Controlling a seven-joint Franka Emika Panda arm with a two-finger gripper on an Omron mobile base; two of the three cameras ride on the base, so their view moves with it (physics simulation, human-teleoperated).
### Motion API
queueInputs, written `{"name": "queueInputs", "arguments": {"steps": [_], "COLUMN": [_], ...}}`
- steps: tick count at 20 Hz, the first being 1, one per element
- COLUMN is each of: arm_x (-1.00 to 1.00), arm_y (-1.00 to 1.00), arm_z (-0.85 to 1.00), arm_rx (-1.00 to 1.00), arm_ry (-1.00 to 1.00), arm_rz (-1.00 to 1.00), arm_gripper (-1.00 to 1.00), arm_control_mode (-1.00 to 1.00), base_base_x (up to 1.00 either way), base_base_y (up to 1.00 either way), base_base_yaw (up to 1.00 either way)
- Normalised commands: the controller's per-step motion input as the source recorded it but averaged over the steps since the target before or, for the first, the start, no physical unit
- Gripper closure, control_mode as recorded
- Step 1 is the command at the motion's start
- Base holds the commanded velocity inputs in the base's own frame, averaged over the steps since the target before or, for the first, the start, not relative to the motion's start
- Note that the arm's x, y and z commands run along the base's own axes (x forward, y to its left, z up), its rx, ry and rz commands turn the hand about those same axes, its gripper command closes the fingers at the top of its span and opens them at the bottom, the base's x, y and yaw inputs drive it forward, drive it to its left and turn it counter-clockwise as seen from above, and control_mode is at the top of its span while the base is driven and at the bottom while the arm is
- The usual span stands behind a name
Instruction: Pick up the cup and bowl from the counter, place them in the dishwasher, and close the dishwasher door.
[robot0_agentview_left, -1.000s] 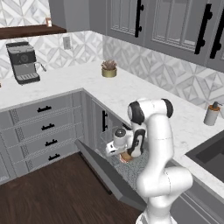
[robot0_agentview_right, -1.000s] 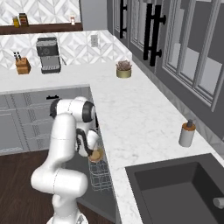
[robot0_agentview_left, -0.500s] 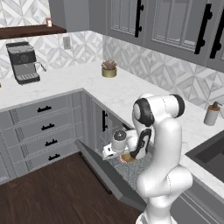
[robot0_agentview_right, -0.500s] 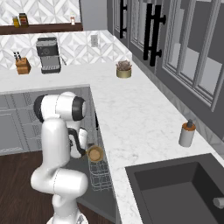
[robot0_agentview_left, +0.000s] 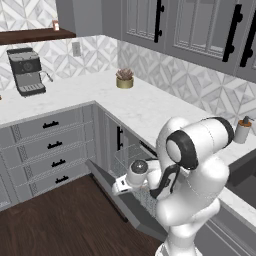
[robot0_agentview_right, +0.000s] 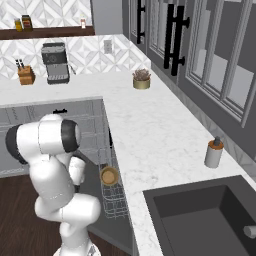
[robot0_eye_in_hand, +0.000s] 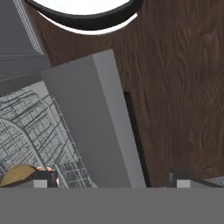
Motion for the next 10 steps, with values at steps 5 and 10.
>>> {"name": "queueInputs", "arguments": {"steps": [5, 10], "arm_x": [-0.01, 0.0], "arm_y": [0.59, 0.51], "arm_z": [1.0, 1.0], "arm_rx": [-0.05, -0.09], "arm_ry": [0.14, 0.04], "arm_rz": [0.0, 0.0], "arm_gripper": [-1.0, -1.0], "arm_control_mode": [-1.0, -1.0], "base_base_x": [0.0, 0.0], "base_base_y": [0.0, 0.0], "base_base_yaw": [0.0, 0.0]}}
